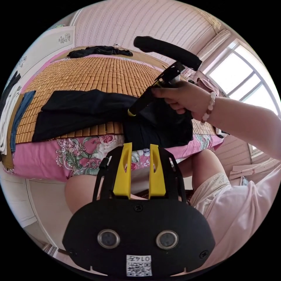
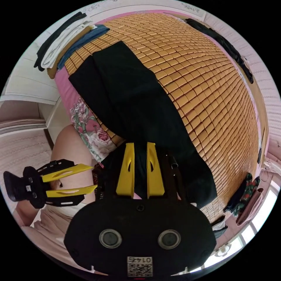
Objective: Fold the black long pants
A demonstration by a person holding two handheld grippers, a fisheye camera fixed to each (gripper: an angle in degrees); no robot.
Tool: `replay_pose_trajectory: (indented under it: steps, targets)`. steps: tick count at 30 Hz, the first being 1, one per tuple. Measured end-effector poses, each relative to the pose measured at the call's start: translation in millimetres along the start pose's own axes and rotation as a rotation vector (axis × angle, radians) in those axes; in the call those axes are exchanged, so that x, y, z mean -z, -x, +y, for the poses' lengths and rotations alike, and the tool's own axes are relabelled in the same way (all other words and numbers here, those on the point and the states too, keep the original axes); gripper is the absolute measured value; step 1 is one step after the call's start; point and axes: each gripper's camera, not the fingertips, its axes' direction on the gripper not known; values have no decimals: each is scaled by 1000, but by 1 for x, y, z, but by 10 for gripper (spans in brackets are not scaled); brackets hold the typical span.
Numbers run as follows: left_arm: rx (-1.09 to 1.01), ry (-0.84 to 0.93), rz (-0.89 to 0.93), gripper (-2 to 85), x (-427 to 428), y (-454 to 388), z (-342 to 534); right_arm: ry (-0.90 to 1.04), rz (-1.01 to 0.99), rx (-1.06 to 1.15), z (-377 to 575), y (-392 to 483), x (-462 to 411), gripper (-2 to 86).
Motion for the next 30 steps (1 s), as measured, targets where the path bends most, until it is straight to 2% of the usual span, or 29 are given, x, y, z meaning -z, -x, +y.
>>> replay_pose_trajectory:
  steps: [5,8,10,14,16,19,20,24,26,30]
  targets:
    - [78,-39,-26,90,14,0,-20,-344,-227,-139,71,-117,88,35]
    - [70,-29,-47,92,4,-12,-50,-597,-353,-307,190,-207,132,29]
    - [59,-20,-49,99,-8,-25,-73,-759,-415,-513,314,-274,132,24]
    - [11,-1,-113,98,-41,-63,-132,-807,-373,-927,495,-336,84,15]
    - [-12,-25,-115,99,-53,-78,-153,-637,-308,-1197,580,-357,32,5]
    - [-16,84,-141,106,-91,-104,-184,-534,-224,-1340,639,-349,3,0]
    - [-52,131,-186,105,-107,-116,-189,-539,-217,-1347,645,-347,3,-1]
    - [-191,49,-233,72,-108,-150,-176,-622,-256,-1285,649,-347,19,-2]
    - [-256,73,-246,20,-102,-176,-174,-648,-270,-1211,631,-349,29,-1]
    - [-310,105,-257,-6,-73,-215,-178,-595,-265,-966,540,-340,45,2]
